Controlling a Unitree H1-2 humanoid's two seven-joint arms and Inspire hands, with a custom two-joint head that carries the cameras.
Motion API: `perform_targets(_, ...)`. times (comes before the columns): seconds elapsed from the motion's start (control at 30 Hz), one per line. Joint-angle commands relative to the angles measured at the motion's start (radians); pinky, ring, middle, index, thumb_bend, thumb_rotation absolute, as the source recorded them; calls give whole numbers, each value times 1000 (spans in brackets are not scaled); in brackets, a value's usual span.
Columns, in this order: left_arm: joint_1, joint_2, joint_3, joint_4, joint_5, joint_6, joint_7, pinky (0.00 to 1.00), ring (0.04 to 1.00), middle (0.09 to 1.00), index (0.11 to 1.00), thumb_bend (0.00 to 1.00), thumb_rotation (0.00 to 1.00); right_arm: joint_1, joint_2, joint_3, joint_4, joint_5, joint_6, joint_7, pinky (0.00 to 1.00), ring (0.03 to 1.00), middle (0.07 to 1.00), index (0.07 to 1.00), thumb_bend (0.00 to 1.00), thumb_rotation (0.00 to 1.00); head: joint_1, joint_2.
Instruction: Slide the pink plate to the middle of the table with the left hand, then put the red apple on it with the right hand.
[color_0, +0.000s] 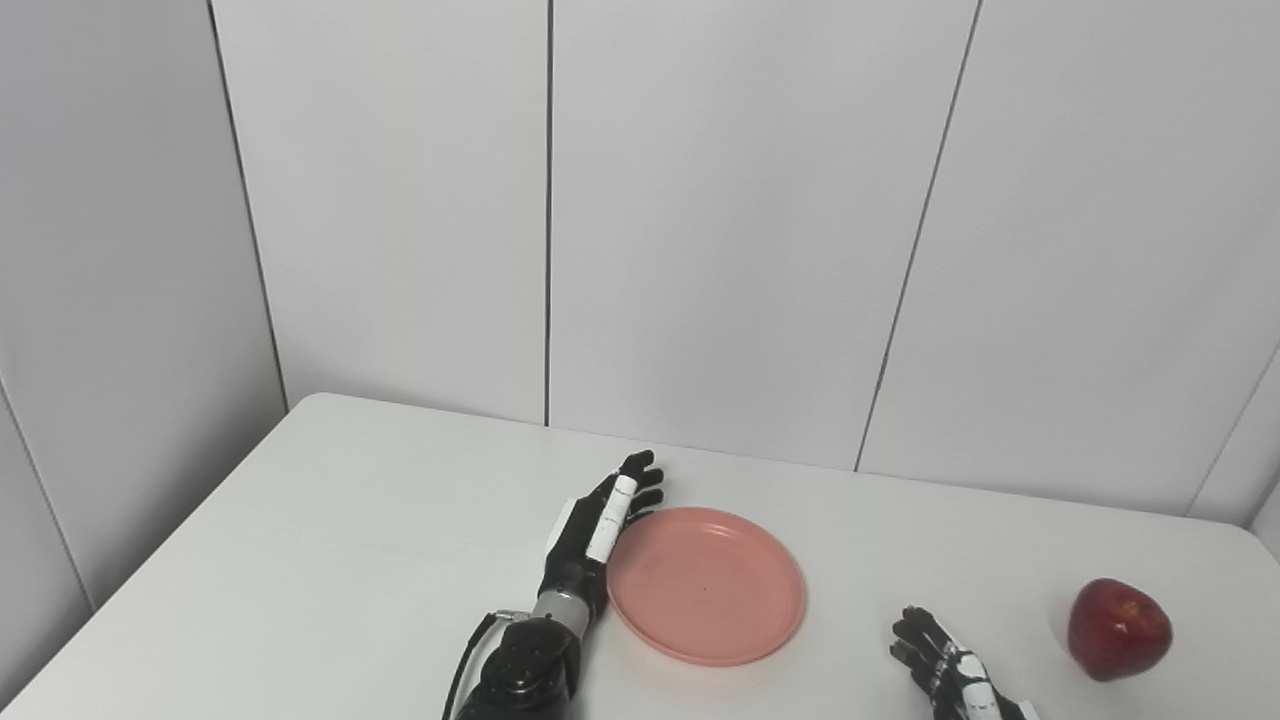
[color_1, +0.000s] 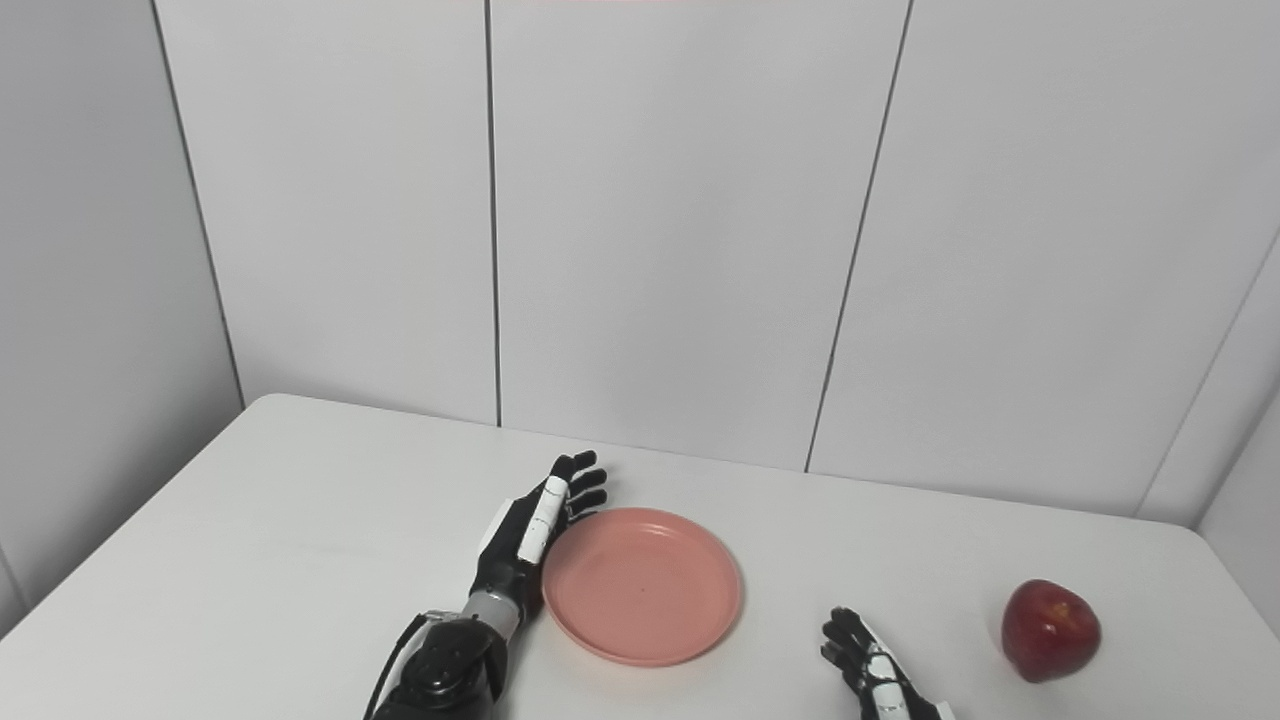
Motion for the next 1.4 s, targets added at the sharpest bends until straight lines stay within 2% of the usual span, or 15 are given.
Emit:
perform_targets(0.0, 34, -15, -8, 27, 8, 95, 7, 840, 843, 849, 832, 845, 924, 1, 25, 25, 2, 3, 7, 13, 1000, 901, 891, 882, 876, 1000, -1, 0)
perform_targets(0.17, 34, -16, -16, 10, 9, 117, -10, 869, 849, 850, 833, 833, 922, -1, 28, 29, 1, -7, 11, 7, 1000, 902, 891, 881, 881, 1000, -8, 1)
perform_targets(0.37, 39, -10, -29, -15, 15, 142, -18, 853, 833, 839, 819, 835, 903, -1, 33, 32, 2, -11, 10, 3, 1000, 902, 890, 877, 883, 1000, -26, 5)
perform_targets(0.57, 39, 15, -44, -1, 28, 132, -21, 834, 836, 841, 823, 841, 914, -5, 42, 39, 6, -15, 6, 1, 1000, 898, 886, 877, 889, 1000, -92, 13)
perform_targets(0.67, 37, 40, -43, 17, 24, 113, -36, 839, 844, 850, 827, 829, 911, -11, 56, 43, 16, -21, 1, -7, 1000, 889, 871, 867, 889, 1000, -159, 12)
perform_targets(0.83, 23, 73, -40, 69, 23, 74, -51, 858, 859, 867, 863, 789, 942, -19, 79, 49, 33, -43, -7, -29, 1000, 896, 879, 868, 915, 1000, -220, 0)
perform_targets(1.03, 5, 88, -22, 129, 17, 33, -44, 830, 840, 860, 866, 778, 950, -20, 97, 44, 33, -71, -41, -63, 1000, 887, 868, 865, 911, 1000, -256, -10)
perform_targets(1.37, -23, 97, 22, 212, -24, -6, -70, 873, 875, 878, 883, 787, 927, -21, 114, 36, -3, -99, -67, -87, 1000, 873, 854, 866, 900, 1000, -293, -24)
